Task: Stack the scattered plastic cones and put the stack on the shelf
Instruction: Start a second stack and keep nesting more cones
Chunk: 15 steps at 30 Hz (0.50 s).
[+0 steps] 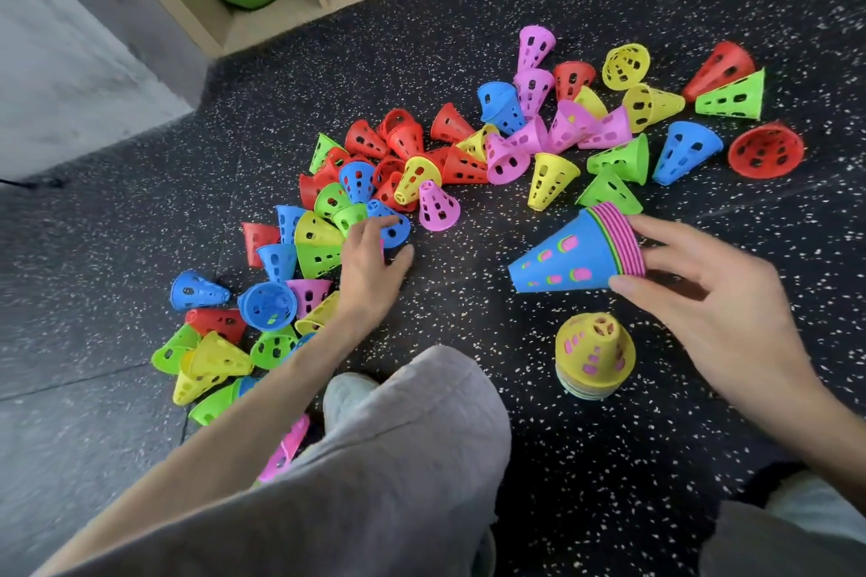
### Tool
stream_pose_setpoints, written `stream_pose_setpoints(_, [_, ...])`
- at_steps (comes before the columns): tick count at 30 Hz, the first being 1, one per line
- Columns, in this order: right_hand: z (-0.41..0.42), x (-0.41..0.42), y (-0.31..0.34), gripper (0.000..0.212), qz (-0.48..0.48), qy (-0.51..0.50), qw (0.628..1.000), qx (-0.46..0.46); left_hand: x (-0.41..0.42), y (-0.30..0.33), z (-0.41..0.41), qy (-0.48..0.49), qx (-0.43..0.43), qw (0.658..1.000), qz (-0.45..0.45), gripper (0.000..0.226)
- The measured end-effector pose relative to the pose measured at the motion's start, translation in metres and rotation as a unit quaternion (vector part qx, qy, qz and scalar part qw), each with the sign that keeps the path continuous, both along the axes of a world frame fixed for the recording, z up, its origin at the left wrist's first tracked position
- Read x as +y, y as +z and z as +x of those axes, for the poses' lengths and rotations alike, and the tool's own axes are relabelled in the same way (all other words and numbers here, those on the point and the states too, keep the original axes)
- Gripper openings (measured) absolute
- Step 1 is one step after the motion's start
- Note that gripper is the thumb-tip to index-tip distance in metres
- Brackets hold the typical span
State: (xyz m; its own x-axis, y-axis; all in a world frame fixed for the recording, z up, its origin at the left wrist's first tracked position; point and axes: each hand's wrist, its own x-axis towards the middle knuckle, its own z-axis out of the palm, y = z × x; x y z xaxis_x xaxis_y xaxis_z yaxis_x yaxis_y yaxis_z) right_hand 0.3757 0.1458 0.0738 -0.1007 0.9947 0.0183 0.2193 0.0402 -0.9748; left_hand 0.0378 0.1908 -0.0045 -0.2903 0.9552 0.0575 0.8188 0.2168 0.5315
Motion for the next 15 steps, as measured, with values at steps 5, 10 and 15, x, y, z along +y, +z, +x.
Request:
stream_pose_setpoints(5, [-0.002,-0.001,0.001,0.052,-0.003,0.001,1.0,-0.005,0.01,-0.024,-0.042,0.037,0.023,0.984,-0.171,0.078])
stream_pose_setpoints(10, [-0.001,-0.001,0.001,0.052,-0.003,0.001,1.0,-0.011,0.005,-0.043,-0.047,0.047,-0.001,0.995,-0.083,0.053])
stream_pose_setpoints(15, [0.001,-0.002,0.0,0.05,-0.014,-0.007,1.0,-0.013,-0.005,-0.047,-0.038,0.003,-0.006,1.0,0.026,0.049])
